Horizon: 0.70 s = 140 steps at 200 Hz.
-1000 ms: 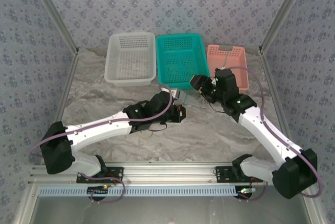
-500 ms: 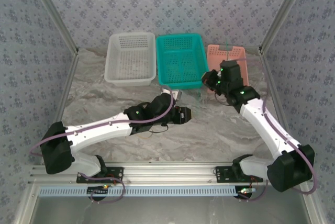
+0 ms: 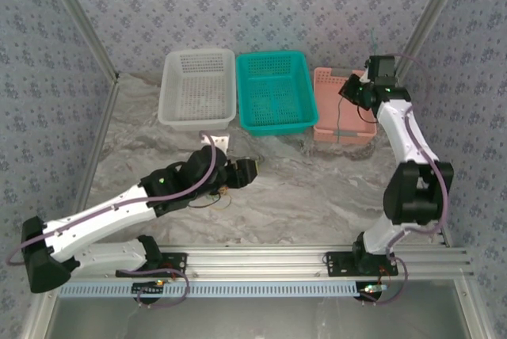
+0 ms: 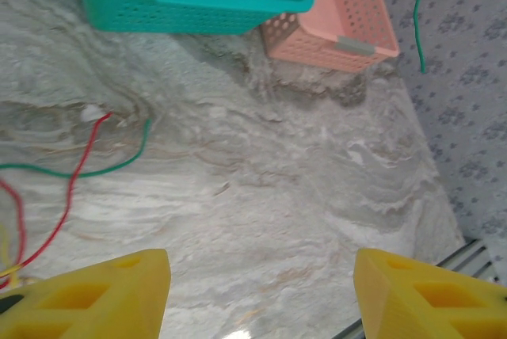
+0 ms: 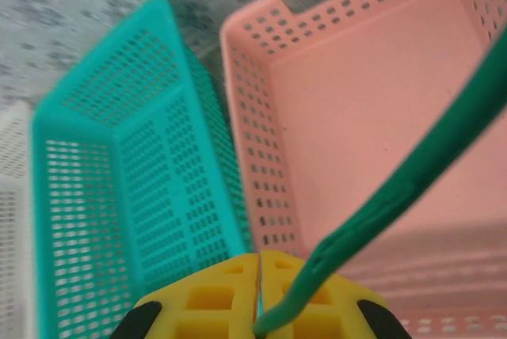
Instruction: Untangle the cables
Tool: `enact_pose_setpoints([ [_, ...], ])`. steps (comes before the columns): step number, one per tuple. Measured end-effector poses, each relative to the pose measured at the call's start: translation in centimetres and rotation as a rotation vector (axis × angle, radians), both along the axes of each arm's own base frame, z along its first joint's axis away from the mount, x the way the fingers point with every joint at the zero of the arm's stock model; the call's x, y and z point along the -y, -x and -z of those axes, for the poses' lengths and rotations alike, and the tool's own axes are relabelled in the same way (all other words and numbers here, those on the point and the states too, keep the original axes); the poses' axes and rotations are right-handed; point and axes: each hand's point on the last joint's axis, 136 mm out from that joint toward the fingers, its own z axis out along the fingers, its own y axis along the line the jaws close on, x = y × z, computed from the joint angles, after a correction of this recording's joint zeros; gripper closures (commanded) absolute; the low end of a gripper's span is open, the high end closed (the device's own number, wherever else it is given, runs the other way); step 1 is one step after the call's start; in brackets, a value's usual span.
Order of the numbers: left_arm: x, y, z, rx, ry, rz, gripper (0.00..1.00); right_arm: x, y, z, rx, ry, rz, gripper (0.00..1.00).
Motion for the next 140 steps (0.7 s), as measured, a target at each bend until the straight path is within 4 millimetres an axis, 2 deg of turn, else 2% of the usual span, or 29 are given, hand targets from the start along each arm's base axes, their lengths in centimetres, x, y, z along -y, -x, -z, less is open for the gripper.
enact_pose_setpoints([
  [37, -2.5, 1.0, 2.4, -0.023, -0.055, -0.016, 0.40, 0.0, -4.3, 5.6, -0.120, 0.006, -0.026, 1.00],
  [55, -3.3, 1.2, 3.1, -0.027, -0.067, -0.024, 0.41, -0.2, -5.8, 7.9, -0.167, -0.002, -0.035, 1.00],
  [99, -4.5, 1.3, 3.5, -0.029, -0.072, -0.041, 0.41, -0.7, -6.1, 13.9, -0.323, -0.052, -0.021, 1.00],
  [140, -4.6, 1.4, 3.4, -0.026, -0.067, -0.042, 0.42, -0.8, -6.2, 17.5, -0.428, -0.088, 0.012, 1.00],
])
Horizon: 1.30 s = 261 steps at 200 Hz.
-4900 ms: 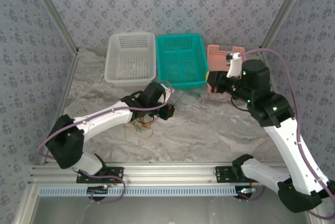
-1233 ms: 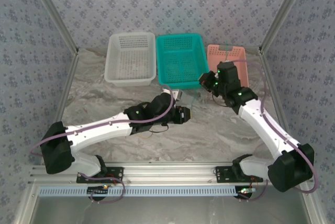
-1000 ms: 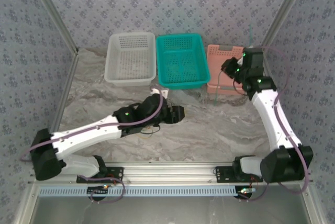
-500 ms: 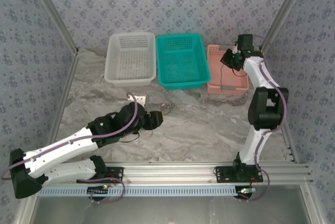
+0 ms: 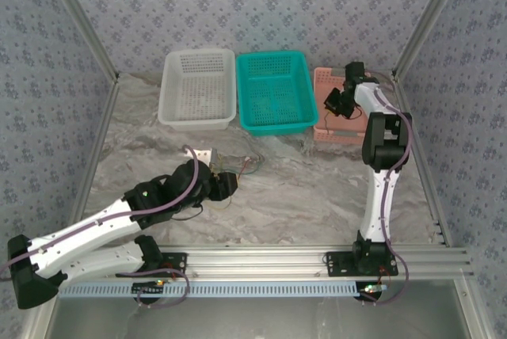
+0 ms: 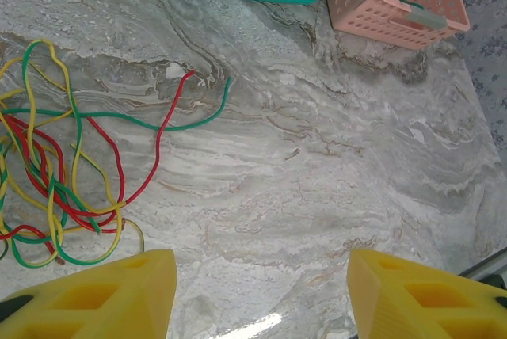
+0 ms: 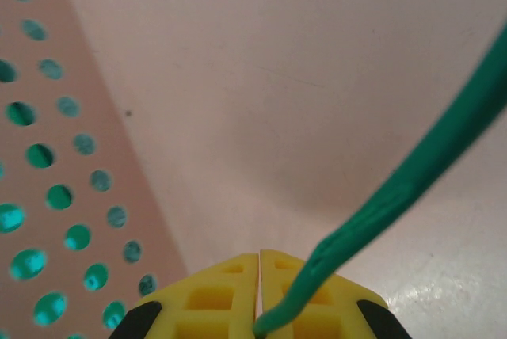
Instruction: Untangle the cables
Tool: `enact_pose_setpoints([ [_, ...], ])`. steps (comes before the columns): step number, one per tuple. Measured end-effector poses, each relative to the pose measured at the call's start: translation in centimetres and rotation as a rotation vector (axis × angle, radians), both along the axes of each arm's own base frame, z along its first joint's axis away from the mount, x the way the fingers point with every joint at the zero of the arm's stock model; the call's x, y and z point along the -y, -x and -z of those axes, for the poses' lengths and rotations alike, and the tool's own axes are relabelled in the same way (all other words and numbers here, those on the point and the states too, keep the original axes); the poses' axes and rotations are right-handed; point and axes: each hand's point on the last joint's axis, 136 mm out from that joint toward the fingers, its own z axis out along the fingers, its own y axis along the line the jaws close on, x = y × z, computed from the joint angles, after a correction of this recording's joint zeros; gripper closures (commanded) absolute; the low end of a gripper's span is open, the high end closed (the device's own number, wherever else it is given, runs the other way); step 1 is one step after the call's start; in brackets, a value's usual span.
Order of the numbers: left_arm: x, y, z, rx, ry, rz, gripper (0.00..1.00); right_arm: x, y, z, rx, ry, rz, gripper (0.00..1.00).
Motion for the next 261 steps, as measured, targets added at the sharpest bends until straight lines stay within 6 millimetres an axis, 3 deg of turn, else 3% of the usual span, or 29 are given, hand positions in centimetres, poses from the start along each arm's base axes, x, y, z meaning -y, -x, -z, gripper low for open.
enact_pose_setpoints([
  [53, -0.2, 0.1, -0.4, 0.007, 0.012, 0.000, 0.42, 0.1, 0.0, 1.6, -0.068, -0.015, 0.031, 1.00],
  [87, -0.4, 0.2, -0.1, 0.000, -0.004, -0.002, 0.41, 0.3, 0.3, 1.4, -0.083, -0.004, 0.048, 0.65],
  [111, -0.5, 0.2, 0.0, -0.002, -0.006, -0.003, 0.41, 0.6, 0.5, 0.1, -0.070, 0.027, 0.057, 0.50],
  [129, -0.5, 0.2, 0.0, -0.002, -0.007, -0.003, 0.41, 1.0, 0.9, -2.3, -0.038, 0.054, 0.066, 0.46],
  [159, -0.5, 0.2, 0.0, -0.002, -0.007, -0.003, 0.41, 1.6, 1.1, -8.1, 0.065, 0.085, 0.083, 0.45],
  [197, -0.8, 0.3, 0.3, -0.010, -0.023, -0.007, 0.39, 2.5, 2.4, -14.0, 0.165, 0.129, 0.112, 0.51],
  [224, -1.8, 0.3, 1.2, -0.040, -0.057, -0.037, 0.38, 3.0, 5.9, -17.7, 0.236, 0.161, 0.134, 0.54],
  [261, -4.3, -0.3, 2.3, -0.096, -0.100, -0.116, 0.38, 2.6, 13.1, -23.3, 0.407, 0.188, 0.148, 0.55],
])
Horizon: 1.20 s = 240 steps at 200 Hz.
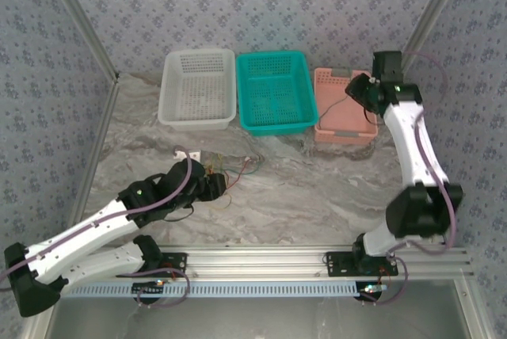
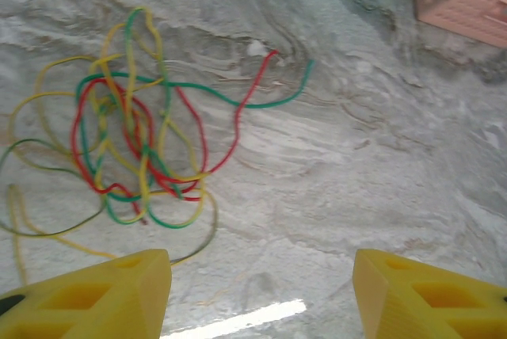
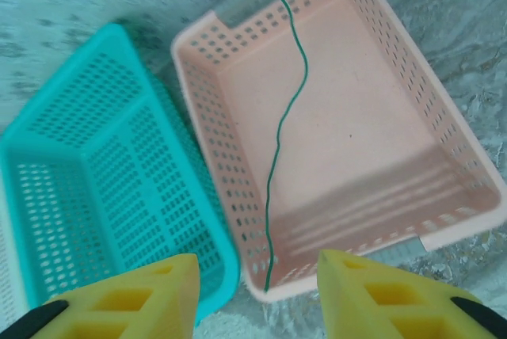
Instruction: Untangle the cables
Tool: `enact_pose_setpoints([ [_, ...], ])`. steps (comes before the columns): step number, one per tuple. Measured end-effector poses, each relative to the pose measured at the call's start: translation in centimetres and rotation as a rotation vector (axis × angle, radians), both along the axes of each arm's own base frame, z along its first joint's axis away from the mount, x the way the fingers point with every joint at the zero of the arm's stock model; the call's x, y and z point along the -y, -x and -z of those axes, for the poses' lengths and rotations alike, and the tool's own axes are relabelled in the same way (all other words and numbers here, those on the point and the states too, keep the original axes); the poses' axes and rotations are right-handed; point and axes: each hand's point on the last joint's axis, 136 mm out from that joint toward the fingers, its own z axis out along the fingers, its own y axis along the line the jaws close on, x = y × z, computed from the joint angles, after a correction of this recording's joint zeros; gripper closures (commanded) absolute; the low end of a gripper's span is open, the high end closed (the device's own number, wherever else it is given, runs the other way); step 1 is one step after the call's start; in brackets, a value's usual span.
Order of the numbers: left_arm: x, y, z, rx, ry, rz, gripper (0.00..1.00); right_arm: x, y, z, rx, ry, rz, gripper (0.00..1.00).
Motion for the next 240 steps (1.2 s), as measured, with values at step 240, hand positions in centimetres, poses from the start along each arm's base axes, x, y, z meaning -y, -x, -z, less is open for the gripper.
enact_pose_setpoints([
  [240, 5.4, 0.9, -6.0, 0.190, 0.287, 0.318, 0.31, 4.8, -20.6, 19.2, -0.145, 0.094, -0.097, 0.72],
])
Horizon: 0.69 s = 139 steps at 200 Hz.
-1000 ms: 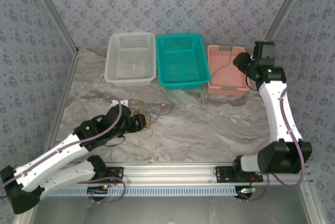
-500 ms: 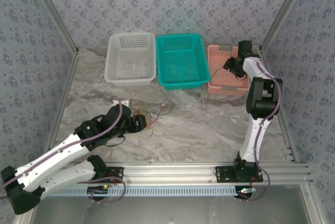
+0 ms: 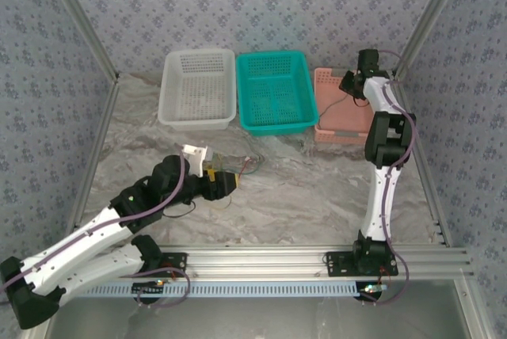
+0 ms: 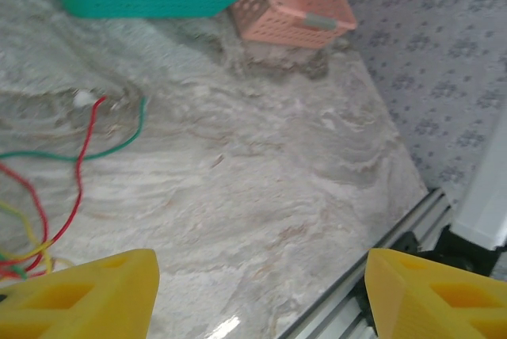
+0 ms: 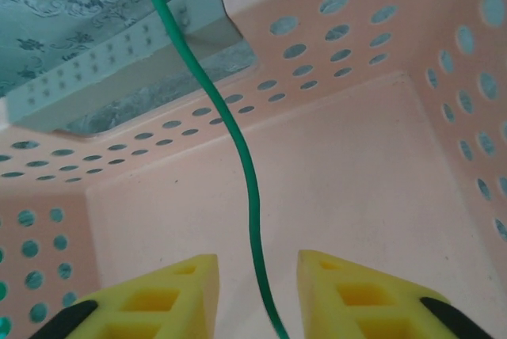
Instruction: Untangle the cables
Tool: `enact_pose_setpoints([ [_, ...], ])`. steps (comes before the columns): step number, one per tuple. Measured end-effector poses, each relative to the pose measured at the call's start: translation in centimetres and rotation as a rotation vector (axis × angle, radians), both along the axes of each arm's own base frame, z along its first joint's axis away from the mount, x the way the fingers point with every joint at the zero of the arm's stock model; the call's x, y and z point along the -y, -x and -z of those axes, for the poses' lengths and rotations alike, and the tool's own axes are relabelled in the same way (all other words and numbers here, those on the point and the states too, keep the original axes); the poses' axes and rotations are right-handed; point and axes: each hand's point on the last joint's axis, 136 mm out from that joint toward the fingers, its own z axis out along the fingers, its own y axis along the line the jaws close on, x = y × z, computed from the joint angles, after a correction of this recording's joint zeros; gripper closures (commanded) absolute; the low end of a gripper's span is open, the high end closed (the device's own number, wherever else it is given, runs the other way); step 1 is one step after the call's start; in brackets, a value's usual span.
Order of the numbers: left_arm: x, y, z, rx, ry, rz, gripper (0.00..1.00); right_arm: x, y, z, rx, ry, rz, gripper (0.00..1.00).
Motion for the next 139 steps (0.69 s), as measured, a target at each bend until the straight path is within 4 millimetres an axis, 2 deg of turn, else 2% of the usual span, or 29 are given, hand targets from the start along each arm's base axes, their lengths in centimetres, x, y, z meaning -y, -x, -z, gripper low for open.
enact_pose_setpoints([
  [23, 0.7, -0.2, -2.0, 0.042, 0.040, 0.025, 0.31, 0.3, -0.4, 0.8, -0.025, 0.012, 0.009, 0.83],
  [56, 0.9, -0.2, -2.2, 0.050, 0.053, 0.031, 0.31, 0.8, 0.2, 1.4, -0.064, 0.035, 0.018, 1.00],
  [96, 0.9, -0.2, -1.9, 0.050, 0.054, 0.030, 0.32, 1.1, 0.7, 1.8, -0.086, 0.058, 0.023, 1.00],
  [121, 0.8, -0.1, -2.0, 0.051, 0.058, 0.028, 0.33, 0.9, 2.2, 2.1, -0.116, 0.085, 0.022, 1.00],
  [139, 0.8, -0.1, -2.1, 0.053, 0.059, 0.028, 0.33, 0.6, 3.3, 1.3, -0.123, 0.103, 0.025, 1.00],
])
